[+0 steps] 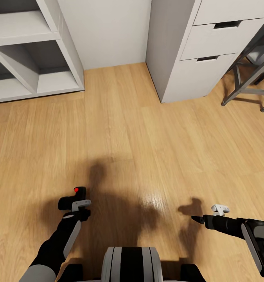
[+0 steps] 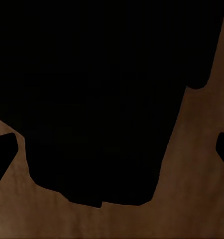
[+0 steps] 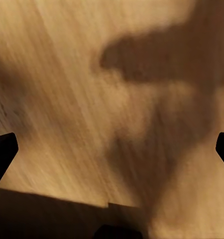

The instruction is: Attach the digital camera to the camera tripod in the bedroom.

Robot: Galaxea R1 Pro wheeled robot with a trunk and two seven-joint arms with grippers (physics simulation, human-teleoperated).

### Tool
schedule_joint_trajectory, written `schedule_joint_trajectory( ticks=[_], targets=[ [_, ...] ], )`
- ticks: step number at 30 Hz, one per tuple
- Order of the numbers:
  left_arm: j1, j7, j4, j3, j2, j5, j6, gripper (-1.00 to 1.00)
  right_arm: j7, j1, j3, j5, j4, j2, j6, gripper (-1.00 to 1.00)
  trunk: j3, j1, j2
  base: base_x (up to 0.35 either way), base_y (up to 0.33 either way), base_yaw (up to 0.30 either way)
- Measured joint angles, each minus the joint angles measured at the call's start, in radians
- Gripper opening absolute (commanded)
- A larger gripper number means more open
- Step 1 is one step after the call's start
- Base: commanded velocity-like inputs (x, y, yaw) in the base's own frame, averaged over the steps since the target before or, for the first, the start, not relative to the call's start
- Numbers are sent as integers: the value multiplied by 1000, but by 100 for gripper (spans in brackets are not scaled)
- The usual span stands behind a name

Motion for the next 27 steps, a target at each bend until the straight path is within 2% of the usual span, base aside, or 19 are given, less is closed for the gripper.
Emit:
schedule_joint_trajectory(
  ticks=[27],
  targets=[
    [0,-4,-15,-4,0,1,-23,100,0,0,0,1,1,0,0,100,0,0,0,0,0,0]
  ],
)
